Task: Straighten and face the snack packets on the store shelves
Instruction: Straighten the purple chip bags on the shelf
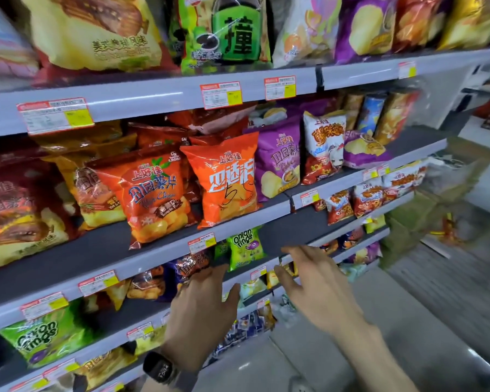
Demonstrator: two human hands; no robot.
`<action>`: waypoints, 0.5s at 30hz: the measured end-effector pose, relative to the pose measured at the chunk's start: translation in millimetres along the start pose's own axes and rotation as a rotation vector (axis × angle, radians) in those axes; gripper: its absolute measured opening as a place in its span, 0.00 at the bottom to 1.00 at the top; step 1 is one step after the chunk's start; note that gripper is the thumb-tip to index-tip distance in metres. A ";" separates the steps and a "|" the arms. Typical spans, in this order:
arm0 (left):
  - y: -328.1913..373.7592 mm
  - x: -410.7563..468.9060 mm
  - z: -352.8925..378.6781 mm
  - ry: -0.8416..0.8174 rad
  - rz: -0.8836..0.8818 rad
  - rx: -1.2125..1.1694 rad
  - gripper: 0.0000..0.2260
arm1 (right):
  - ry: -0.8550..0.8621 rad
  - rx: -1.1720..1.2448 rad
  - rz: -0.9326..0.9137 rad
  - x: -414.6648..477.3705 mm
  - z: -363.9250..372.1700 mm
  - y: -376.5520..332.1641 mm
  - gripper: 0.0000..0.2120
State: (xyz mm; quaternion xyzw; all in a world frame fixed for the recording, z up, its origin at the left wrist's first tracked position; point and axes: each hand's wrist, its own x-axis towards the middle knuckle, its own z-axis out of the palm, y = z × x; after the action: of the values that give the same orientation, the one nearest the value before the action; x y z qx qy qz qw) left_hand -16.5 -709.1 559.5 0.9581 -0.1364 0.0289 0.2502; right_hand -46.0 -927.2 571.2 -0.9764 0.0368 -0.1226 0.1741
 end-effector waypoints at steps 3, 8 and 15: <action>24.1 19.8 11.0 -0.008 -0.010 0.054 0.19 | -0.013 0.004 0.059 13.7 2.2 33.5 0.20; 66.1 72.5 43.8 -0.016 -0.071 0.108 0.17 | -0.040 0.053 0.120 60.7 2.7 100.0 0.20; 136.7 173.4 87.8 0.121 -0.153 0.012 0.37 | -0.055 0.167 0.118 149.8 -14.7 207.6 0.23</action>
State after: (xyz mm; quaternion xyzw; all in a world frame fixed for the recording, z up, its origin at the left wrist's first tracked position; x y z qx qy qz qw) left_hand 111.4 -909.2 568.7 0.9637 -0.0470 0.0685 0.2537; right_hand 89.1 -1143.7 546.1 -0.9577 0.0789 -0.0881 0.2625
